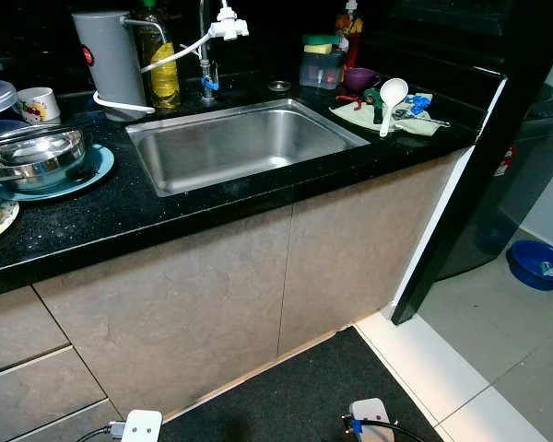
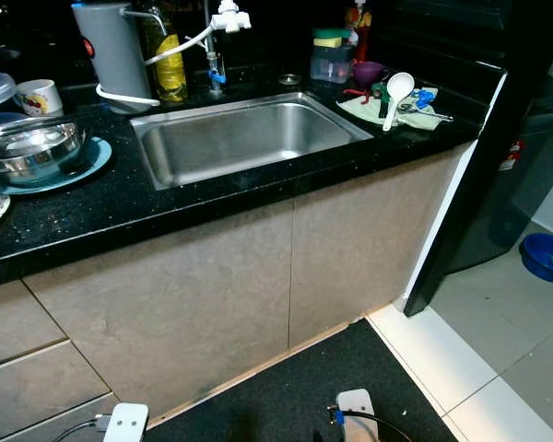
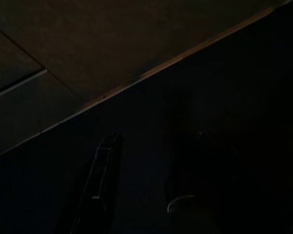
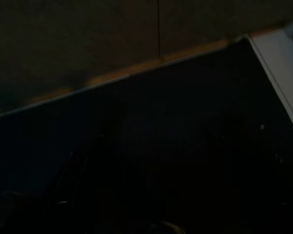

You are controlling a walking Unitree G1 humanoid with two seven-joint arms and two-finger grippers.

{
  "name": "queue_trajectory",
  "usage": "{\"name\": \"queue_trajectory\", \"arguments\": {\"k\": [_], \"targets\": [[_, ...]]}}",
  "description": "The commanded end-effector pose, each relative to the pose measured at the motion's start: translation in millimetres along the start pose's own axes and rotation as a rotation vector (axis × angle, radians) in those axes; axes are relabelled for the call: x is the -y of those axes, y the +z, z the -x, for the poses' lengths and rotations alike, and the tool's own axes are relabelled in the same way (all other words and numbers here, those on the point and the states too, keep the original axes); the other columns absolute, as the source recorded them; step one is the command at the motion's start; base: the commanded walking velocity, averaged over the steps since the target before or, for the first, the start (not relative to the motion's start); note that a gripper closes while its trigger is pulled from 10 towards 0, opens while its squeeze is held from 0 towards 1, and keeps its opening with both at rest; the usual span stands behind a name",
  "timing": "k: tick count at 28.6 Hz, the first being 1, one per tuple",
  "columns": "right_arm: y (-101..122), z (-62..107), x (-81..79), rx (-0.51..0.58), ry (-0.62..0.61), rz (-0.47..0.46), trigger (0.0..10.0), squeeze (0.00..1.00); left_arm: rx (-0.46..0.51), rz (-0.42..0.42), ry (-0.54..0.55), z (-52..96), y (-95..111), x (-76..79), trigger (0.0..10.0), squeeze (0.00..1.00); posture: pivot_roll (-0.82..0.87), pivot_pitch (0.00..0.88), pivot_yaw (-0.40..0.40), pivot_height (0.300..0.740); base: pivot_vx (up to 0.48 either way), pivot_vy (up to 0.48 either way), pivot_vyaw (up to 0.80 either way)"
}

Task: Kitchen organization

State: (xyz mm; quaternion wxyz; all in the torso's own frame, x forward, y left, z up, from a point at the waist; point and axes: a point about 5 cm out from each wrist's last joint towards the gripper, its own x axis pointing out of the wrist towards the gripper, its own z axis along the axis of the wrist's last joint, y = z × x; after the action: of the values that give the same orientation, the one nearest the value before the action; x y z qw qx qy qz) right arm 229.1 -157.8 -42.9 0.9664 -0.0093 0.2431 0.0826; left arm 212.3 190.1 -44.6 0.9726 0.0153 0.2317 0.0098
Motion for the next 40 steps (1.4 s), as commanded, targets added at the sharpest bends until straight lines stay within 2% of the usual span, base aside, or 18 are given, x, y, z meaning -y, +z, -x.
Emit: {"name": "queue_trajectory", "arguments": {"k": [1,4,7,14,18,20,22,25,26,27,28,30,31,35,40], "targets": [[-5,5.4,-3.4,0.024,0.007,-0.005,10.0,0.0,0.039,0.024,-0.007,5.5,-1,-3.8,10.0,0.0,-0.01,0.166,0.004,0.74,0.0,0.0,0.0],[-7,9.2,-2.7,0.043,-0.002,-0.019,10.0,0.0,0.074,0.012,-0.025,9.8,0,-4.0,10.0,0.0,-0.01,0.155,0.021,0.74,0.0,0.0,0.0],[-5,11.3,-4.6,0.073,0.0,-0.055,10.0,0.0,0.099,0.053,-0.035,17.2,-2,-2.1,10.0,0.0,-0.01,0.15,0.029,0.74,0.0,0.0,0.0],[2,16.3,-5.6,0.134,0.052,-0.087,10.0,0.0,0.175,-0.039,-0.129,32.1,1,5.9,10.0,0.0,-0.01,0.151,0.023,0.74,0.0,0.0,0.0],[1,17.8,-0.1,0.13,0.035,-0.122,10.0,0.0,0.195,-0.051,-0.111,34.3,4,2.6,10.0,0.0,-0.01,0.152,0.014,0.74,0.0,0.0,0.0],[-3,14.7,9.7,0.078,-0.023,-0.143,10.0,0.0,0.164,-0.013,-0.023,31.2,1,-6.8,10.0,0.0,-0.01,0.152,0.009,0.74,0.0,0.0,0.0],[-5,13.9,10.9,0.057,-0.029,-0.14,10.0,0.0,0.147,-0.002,0.0,30.2,-1,-8.7,10.0,0.0,-0.01,0.152,0.009,0.74,0.0,0.0,0.0],[-17,13.1,14.5,-0.05,-0.063,-0.099,10.0,0.0,0.018,0.067,0.066,23.5,-15,-11.5,10.0,0.0,0.0,0.151,0.006,0.74,0.0,0.0,0.0],[-17,13.1,14.5,-0.05,-0.063,-0.099,10.0,0.0,0.018,0.067,0.066,23.5,-15,-11.5,10.0,0.0,0.0,0.151,0.006,0.74,0.0,0.0,0.0],[-25,12.8,13.8,-0.143,-0.066,-0.053,10.0,0.0,-0.099,0.105,0.116,18.5,-26,-12.8,10.0,0.0,0.0,0.151,0.003,0.74,0.0,0.0,0.0],[-25,12.8,13.8,-0.143,-0.066,-0.053,10.0,0.0,-0.099,0.105,0.116,18.5,-26,-12.8,10.0,0.0,0.0,0.151,0.003,0.74,0.0,0.0,0.0],[-32,13.0,11.1,-0.211,-0.048,0.005,10.0,0.0,-0.183,0.094,0.112,15.7,-33,-10.7,10.0,0.0,0.0,0.15,0.004,0.74,0.0,0.0,0.0],[-31,11.4,10.5,-0.222,-0.057,-0.001,10.0,0.0,-0.182,0.05,0.061,11.5,-28,-5.0,10.0,0.0,0.0,0.15,0.006,0.74,0.0,0.0,0.0],[-28,8.9,8.1,-0.207,-0.057,-0.029,10.0,0.0,-0.141,0.026,0.001,7.0,-21,4.1,10.0,0.0,0.0,0.15,0.003,0.74,0.0,0.0,0.0],[-31,10.3,5.0,-0.216,-0.047,-0.015,10.0,0.0,-0.152,0.001,-0.022,9.5,-25,7.3,10.0,0.0,0.0,0.15,-0.001,0.74,0.0,0.0,0.0]]}}
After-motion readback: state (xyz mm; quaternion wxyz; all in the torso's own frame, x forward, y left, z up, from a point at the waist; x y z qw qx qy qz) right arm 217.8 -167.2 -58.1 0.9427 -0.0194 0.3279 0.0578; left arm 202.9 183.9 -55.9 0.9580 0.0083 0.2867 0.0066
